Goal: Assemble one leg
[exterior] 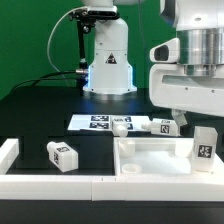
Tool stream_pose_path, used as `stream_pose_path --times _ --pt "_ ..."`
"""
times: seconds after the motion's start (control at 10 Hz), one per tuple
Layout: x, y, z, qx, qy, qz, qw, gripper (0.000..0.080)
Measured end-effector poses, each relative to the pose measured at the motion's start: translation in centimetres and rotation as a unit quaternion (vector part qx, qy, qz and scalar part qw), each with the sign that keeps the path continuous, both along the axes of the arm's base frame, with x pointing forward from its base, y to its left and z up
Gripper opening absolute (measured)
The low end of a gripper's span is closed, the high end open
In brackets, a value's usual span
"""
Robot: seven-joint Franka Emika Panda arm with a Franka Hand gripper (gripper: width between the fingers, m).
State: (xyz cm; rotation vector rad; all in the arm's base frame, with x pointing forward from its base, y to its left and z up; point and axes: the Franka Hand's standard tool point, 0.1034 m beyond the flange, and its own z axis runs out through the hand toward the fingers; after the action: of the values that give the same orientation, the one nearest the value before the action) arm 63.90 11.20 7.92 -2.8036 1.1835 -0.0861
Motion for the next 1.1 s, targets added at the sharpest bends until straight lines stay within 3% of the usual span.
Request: stream_pose_path --times 0.2,0.4,0.6,0.9,1.1 --pt "0.0 -0.03 -0.01 -0.006 -0.004 0.066 0.998 0.0648" --pt "0.22 0.09 -0.02 -0.027 -0.009 0.217 0.976 0.0648" --pt "0.19 0.04 -0.09 -0.026 -0.007 0.194 0.981 0.0648" --pt "0.15 0.01 -0.14 -0.022 -0.004 0.156 0.987 0.0286" --pt "0.11 -0.07 -0.12 -0.015 0.013 0.044 0.999 0.0286"
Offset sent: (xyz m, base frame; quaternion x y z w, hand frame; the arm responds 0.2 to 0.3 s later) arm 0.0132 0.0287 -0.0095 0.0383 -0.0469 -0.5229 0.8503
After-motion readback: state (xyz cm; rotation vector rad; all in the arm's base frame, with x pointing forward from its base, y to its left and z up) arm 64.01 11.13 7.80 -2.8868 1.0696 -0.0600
